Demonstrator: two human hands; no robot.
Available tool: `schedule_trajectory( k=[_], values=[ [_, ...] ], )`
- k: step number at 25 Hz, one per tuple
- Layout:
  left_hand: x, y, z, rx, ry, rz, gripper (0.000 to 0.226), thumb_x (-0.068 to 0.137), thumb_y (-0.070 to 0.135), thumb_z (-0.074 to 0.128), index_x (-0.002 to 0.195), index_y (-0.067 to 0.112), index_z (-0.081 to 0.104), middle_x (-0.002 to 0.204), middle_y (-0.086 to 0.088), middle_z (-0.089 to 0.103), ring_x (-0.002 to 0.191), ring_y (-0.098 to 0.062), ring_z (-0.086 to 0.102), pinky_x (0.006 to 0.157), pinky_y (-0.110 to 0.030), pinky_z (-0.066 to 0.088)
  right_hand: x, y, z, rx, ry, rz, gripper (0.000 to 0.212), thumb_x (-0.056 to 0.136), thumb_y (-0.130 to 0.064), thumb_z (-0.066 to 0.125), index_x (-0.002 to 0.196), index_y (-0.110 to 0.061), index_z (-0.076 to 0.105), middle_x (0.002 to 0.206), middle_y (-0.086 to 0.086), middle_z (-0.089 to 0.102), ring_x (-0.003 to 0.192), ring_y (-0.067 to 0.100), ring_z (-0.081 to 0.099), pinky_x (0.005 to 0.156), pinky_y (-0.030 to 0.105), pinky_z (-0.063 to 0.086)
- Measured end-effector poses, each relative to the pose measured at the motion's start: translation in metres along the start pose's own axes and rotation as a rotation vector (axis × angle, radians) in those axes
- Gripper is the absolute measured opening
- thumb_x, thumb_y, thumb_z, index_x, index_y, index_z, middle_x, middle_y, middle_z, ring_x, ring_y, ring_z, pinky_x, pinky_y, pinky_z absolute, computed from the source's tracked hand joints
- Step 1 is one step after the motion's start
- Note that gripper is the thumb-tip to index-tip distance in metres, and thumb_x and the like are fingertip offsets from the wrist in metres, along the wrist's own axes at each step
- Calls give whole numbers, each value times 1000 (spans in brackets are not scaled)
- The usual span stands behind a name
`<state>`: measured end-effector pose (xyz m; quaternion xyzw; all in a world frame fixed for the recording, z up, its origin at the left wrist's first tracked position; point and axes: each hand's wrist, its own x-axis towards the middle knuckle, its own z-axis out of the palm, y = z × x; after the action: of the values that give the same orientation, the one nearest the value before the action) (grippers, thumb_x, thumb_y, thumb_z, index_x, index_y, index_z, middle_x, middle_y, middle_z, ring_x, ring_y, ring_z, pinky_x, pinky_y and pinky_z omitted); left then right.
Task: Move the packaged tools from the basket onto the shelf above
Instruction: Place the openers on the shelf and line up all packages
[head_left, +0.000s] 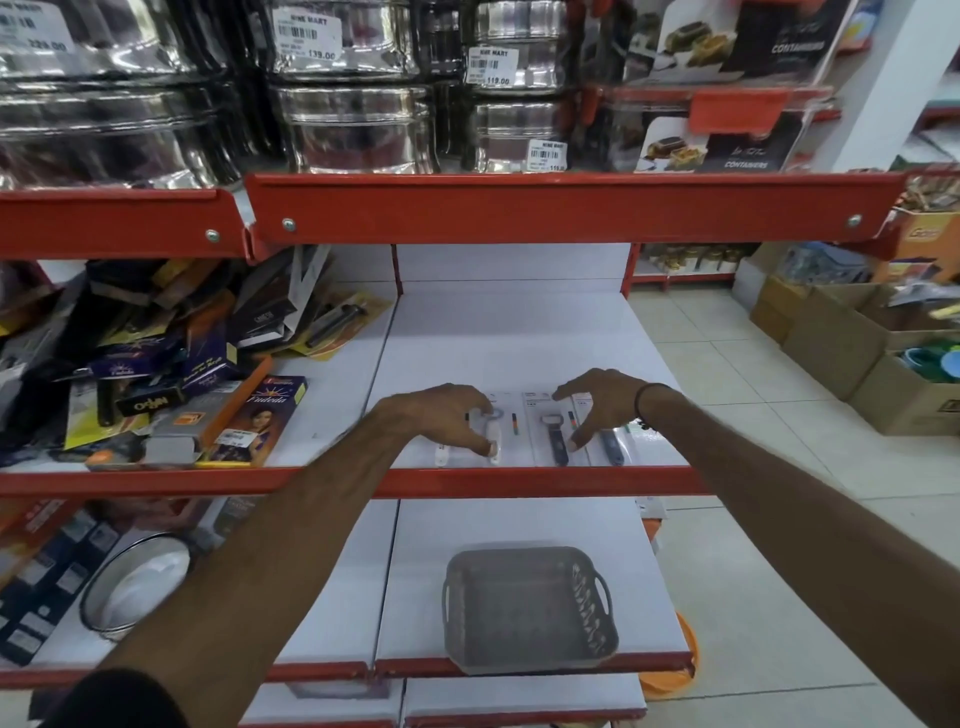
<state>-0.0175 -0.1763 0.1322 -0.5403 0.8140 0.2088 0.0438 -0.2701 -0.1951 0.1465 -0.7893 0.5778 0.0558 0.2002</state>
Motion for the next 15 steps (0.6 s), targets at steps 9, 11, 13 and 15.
schedule_trajectory(
  k=[9, 11, 13, 15],
  values=[
    [9, 3, 6, 53, 36, -1, 74, 70, 38, 85, 133, 16, 53, 140, -5, 52, 125, -24, 51, 103, -36, 45, 12, 3, 21, -26, 17, -7, 80, 59, -55, 87, 132, -33, 61, 150, -1, 50, 140, 26, 42, 123, 56, 1],
    [12, 4, 4, 79, 6, -4, 77, 69, 40, 86, 134, 15, 53, 138, -6, 52, 123, -24, 52, 102, -37, 47, 12, 0, 20, -47, 5, -18, 80, 60, -55, 86, 133, -33, 60, 150, -2, 49, 140, 26, 42, 123, 56, 0],
    [14, 10, 0, 130, -32, -8, 78, 70, 42, 85, 134, 13, 52, 137, -7, 51, 123, -25, 52, 101, -37, 46, 8, 0, 17, -50, -15, -24, 84, 62, -53, 86, 137, -33, 55, 154, -2, 44, 143, 26, 38, 124, 55, 7],
    [17, 17, -4, 125, 17, 4, 69, 74, 43, 82, 129, 11, 54, 135, -9, 51, 122, -26, 52, 99, -36, 46, 3, 6, 6, -6, -18, 3, 91, 61, -49, 88, 142, -31, 50, 156, 0, 40, 143, 26, 37, 123, 49, 23]
  ],
)
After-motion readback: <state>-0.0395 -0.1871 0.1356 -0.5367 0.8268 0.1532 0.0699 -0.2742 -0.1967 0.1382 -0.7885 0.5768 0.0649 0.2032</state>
